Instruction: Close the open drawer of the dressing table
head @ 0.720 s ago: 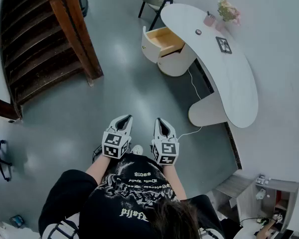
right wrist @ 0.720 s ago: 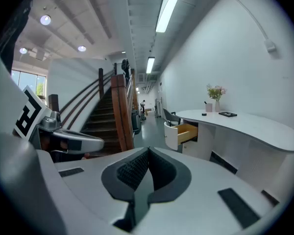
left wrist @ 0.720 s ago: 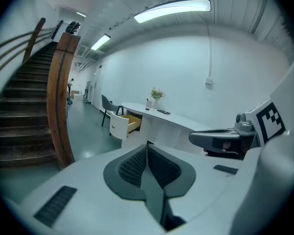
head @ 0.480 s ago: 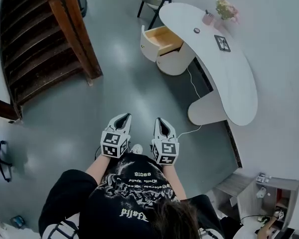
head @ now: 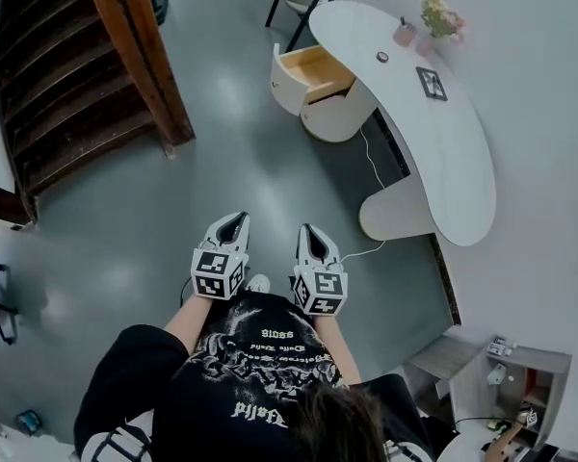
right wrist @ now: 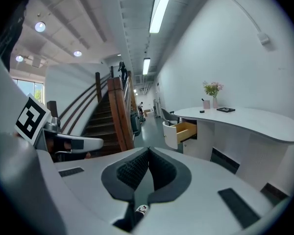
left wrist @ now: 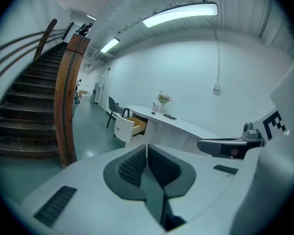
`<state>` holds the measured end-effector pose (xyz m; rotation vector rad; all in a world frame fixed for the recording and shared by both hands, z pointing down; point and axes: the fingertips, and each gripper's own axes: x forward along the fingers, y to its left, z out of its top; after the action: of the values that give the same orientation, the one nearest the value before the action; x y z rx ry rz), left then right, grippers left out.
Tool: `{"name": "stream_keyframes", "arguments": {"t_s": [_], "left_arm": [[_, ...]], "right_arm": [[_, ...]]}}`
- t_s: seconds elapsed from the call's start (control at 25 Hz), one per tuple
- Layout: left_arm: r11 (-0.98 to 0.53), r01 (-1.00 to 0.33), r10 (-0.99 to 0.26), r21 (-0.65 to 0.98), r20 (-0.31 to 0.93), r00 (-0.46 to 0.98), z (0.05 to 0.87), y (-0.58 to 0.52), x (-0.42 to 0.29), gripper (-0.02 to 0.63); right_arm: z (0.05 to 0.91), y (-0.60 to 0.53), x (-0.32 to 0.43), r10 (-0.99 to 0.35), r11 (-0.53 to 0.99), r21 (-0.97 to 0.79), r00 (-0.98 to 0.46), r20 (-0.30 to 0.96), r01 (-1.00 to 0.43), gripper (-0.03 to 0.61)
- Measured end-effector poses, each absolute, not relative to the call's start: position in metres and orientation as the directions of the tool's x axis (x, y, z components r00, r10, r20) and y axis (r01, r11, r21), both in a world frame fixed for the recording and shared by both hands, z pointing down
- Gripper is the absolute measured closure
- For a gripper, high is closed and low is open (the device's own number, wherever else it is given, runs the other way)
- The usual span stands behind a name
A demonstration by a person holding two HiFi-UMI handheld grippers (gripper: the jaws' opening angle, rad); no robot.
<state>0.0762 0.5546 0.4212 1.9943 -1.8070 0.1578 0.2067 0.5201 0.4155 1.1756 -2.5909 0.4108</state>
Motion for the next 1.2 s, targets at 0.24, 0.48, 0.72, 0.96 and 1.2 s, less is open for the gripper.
{"name": "stream_keyframes", "arguments": {"t_s": [0.24, 0.48, 0.72, 0.96, 1.2], "left_arm": [[-0.063, -0.967, -0.921, 0.247, 0.360, 0.152, 0.429, 0.534, 0.066, 0.583], [-0.072, -0.965, -0.920, 0.254, 0.356, 0.162, 0.436, 0.497, 0.054, 0.583], [-0.069, -0.967, -0.929, 0.245, 0.338, 0.152, 0.432, 0.457, 0.023, 0.583], [-0.098, -0.968, -0.924, 0.232, 0.340, 0.175, 0.428, 0.420, 0.006, 0.583], [-0.122, -0.952, -0.915, 0.279, 0.340, 0.217, 0.431, 0.378, -0.016, 0.583]], "right_arm": [[0.423, 0.499, 0.202, -0.704, 0.613, -0.123, -0.611, 0.364, -0.780, 0.552], [0.437, 0.466, 0.197, -0.706, 0.594, -0.134, -0.594, 0.385, -0.793, 0.552], [0.441, 0.433, 0.165, -0.697, 0.613, -0.141, -0.616, 0.367, -0.778, 0.552], [0.438, 0.397, 0.141, -0.706, 0.610, -0.106, -0.599, 0.377, -0.785, 0.552], [0.443, 0.362, 0.112, -0.697, 0.608, -0.091, -0.586, 0.414, -0.789, 0.552]]}}
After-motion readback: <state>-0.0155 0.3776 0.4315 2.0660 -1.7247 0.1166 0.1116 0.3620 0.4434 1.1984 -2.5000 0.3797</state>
